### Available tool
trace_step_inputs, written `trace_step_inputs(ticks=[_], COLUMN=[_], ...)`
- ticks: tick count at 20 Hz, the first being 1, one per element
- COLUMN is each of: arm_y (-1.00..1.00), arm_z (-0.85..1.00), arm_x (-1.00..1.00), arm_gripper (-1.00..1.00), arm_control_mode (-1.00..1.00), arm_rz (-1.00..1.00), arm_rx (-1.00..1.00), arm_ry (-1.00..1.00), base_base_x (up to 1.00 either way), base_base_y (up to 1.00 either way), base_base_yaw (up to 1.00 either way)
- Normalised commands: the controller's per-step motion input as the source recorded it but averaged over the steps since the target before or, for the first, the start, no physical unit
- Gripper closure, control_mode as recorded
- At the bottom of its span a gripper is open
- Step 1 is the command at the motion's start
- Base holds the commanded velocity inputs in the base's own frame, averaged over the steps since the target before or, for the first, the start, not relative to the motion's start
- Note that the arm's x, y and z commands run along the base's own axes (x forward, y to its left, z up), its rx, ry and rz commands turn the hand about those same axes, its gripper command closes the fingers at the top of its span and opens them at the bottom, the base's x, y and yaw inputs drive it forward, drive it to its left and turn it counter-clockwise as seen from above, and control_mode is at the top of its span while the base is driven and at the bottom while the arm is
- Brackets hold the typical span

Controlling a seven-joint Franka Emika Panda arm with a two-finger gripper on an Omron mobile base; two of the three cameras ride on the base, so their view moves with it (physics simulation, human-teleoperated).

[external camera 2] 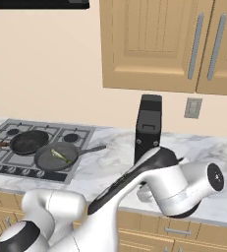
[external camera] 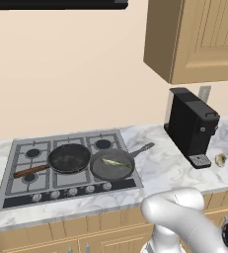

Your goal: Place both pans onto different burners. Then place the garlic and the fish on different pans.

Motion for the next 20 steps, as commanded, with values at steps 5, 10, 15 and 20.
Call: trace_step_inputs(ticks=[5,10,15,20], arm_y=[-0.08,0.00,-0.02,0.00], arm_z=[-0.22,-0.21,-0.10,-0.12], arm_x=[0.03,0.13,0.20,0.27], arm_gripper=[-1.00,-1.00,-1.00,-1.00], arm_control_mode=[-1.00,-1.00,-1.00,-1.00], arm_rz=[0.00,0.00,0.00,0.00], arm_rx=[0.07,0.07,0.06,0.05], arm_ry=[0.00,0.00,0.00,-0.01], base_base_x=[0.00,0.00,0.00,0.00], base_base_y=[0.00,0.00,0.00,0.00], base_base_yaw=[0.00,0.00,0.00,0.00])
